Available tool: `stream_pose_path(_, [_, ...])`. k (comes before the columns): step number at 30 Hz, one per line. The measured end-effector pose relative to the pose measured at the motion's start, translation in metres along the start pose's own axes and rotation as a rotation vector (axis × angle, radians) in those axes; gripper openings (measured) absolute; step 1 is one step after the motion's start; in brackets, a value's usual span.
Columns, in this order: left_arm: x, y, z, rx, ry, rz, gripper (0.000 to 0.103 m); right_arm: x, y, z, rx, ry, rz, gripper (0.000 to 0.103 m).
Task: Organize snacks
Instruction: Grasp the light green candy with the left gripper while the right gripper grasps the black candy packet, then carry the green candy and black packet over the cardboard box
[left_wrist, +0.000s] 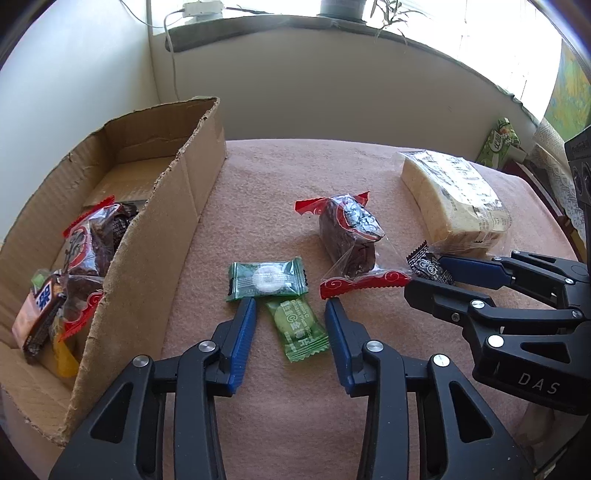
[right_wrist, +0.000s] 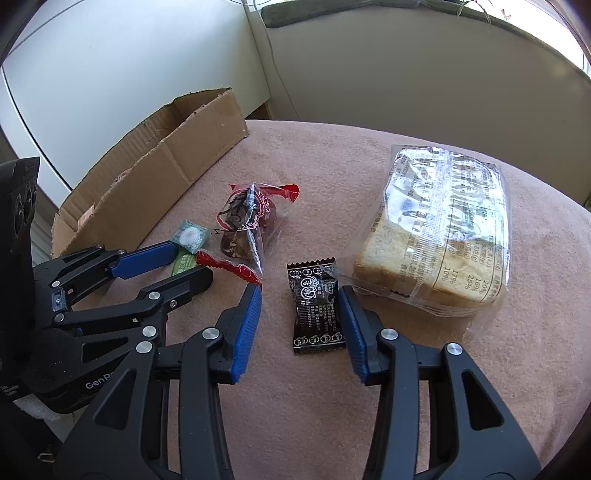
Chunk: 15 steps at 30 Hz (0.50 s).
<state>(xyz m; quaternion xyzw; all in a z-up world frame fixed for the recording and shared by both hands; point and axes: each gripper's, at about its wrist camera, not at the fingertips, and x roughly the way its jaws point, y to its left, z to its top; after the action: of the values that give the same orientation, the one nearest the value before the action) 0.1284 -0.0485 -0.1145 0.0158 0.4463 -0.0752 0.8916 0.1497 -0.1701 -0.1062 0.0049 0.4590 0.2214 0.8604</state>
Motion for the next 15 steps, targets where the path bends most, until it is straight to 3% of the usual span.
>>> stream_pose_path(4, [-0.0016,-0.0028,-0.0025,0.030,-0.005,0.021,0.021,-0.0019,-0.0021,-0.0013,0.009,-0.007,0.003,0.042])
stream_pose_path(8, [-0.0026,-0.0030,-0.0035,0.041,-0.003,0.022,0.019,-0.0023,-0.0050,-0.0021,0.022,-0.010,0.000,0.027])
stream_pose_path(15, [-0.0082,0.0022,-0.0069,0.015,0.005,-0.005,0.019,-0.0028,-0.0041,-0.0036,0.018,-0.012,0.000,0.025])
